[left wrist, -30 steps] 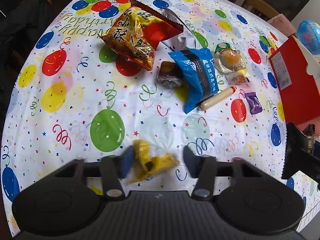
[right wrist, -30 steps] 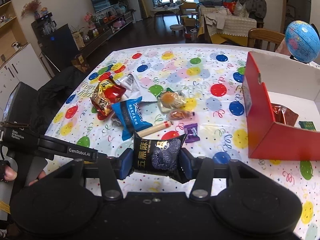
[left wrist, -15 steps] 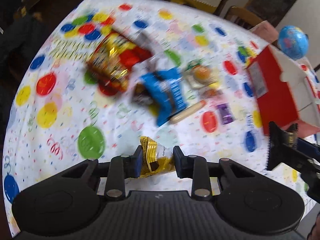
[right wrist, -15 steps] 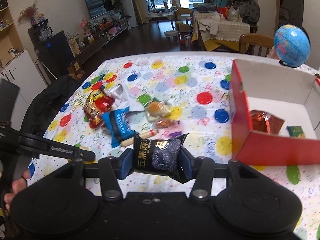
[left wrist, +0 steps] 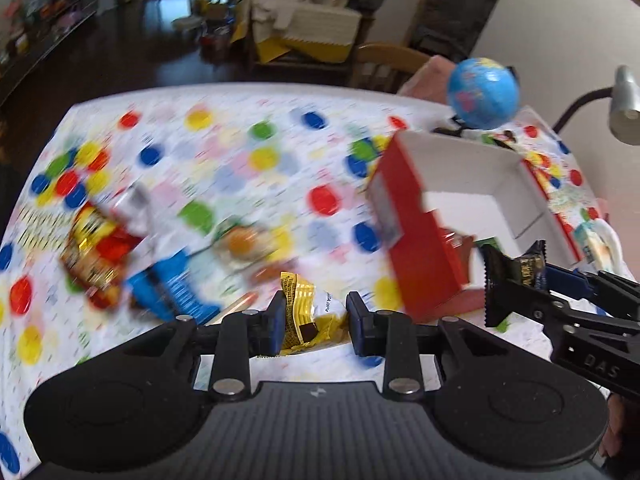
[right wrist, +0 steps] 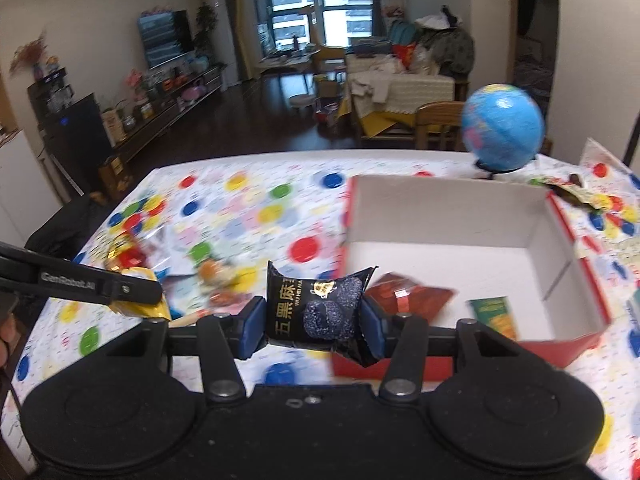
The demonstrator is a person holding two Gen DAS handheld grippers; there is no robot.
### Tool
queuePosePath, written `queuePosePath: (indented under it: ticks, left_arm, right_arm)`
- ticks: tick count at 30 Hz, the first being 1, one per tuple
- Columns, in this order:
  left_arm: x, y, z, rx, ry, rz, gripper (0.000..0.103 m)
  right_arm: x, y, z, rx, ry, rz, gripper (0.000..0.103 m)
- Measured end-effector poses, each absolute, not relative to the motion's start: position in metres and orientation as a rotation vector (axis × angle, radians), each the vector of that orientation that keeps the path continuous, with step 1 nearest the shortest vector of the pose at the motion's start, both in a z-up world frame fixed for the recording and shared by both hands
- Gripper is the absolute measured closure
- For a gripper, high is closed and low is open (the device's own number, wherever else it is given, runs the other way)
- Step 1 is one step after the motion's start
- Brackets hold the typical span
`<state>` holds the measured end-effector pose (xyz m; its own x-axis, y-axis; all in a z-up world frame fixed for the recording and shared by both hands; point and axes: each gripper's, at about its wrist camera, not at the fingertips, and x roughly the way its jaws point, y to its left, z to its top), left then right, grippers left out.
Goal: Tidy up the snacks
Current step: 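Carry the yellow snack with the left tool while the right tool carries the black packet to the box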
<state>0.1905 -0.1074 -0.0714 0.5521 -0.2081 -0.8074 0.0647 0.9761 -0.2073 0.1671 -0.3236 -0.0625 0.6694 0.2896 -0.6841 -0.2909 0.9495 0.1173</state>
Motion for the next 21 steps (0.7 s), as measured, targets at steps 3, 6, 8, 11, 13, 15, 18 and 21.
queuePosePath:
  ticks: [3, 6, 8, 11, 13, 15, 18, 21]
  left_arm:
    - [0.202, -0.136, -0.064, -0.129, 0.961, -0.195, 0.072]
    - [0.213, -0.163, -0.058, -0.096, 0.948, -0.218, 0.072]
    - [0.219, -0.180, -0.055, -0.078, 0.940, -0.233, 0.072]
    - [0.229, -0.205, -0.053, -0.048, 0.935, -0.257, 0.072]
    - [0.236, -0.220, -0.055, -0.026, 0.939, -0.271, 0.072]
    - [0.243, -0.234, -0.057, -0.007, 0.941, -0.280, 0.072]
    - [0.255, -0.253, -0.062, 0.017, 0.945, -0.289, 0.072]
    - [0.270, -0.269, -0.070, 0.042, 0.956, -0.289, 0.072]
  right_arm:
    - [0.175, -0.348, -0.060, 0.009, 0.763, 0.297, 0.054]
    - [0.183, -0.372, -0.060, 0.014, 0.755, 0.268, 0.054]
    - [0.188, -0.386, -0.060, 0.017, 0.750, 0.252, 0.054]
    - [0.195, -0.405, -0.062, 0.021, 0.747, 0.231, 0.054]
    - [0.200, -0.416, -0.065, 0.021, 0.749, 0.219, 0.054]
    - [0.205, -0.426, -0.068, 0.021, 0.754, 0.208, 0.054]
    - [0.212, -0.442, -0.075, 0.028, 0.767, 0.194, 0.054]
    - [0.221, -0.452, -0.084, 0.025, 0.785, 0.183, 0.054]
